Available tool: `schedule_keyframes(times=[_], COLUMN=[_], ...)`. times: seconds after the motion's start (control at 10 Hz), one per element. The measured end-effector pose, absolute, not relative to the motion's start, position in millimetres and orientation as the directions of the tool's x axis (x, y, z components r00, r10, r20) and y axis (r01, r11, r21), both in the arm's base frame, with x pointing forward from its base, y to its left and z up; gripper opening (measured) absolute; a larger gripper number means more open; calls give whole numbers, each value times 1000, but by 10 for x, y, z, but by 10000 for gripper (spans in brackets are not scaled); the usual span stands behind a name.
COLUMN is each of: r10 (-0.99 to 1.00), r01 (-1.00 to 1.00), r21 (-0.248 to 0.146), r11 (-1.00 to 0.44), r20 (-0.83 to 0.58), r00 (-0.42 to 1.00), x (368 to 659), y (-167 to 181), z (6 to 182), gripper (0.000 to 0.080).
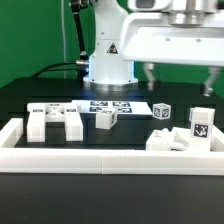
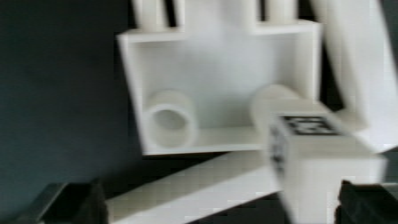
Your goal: Assemble chair
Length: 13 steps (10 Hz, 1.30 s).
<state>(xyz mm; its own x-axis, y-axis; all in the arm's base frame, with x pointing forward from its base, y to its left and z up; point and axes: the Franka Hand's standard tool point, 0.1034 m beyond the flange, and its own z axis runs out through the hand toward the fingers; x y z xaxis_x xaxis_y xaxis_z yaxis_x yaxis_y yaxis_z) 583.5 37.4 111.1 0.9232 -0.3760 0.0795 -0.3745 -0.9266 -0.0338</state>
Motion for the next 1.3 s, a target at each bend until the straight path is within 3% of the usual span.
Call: schedule_keyframes(times=[0.2, 0.6, 1.0, 1.3], r10=[-360, -354, -448, -454], r01=[-359, -353, -448, -453], r21=[-31, -30, -26, -25], r11=[-933, -935, -894, -891], r20=[100, 108, 38, 32], r00=[928, 929, 893, 890], x=[5736, 5726, 5086, 5069], y=[28, 16, -301, -310], z=[1088, 1066, 793, 768], gripper=[649, 649, 649, 649])
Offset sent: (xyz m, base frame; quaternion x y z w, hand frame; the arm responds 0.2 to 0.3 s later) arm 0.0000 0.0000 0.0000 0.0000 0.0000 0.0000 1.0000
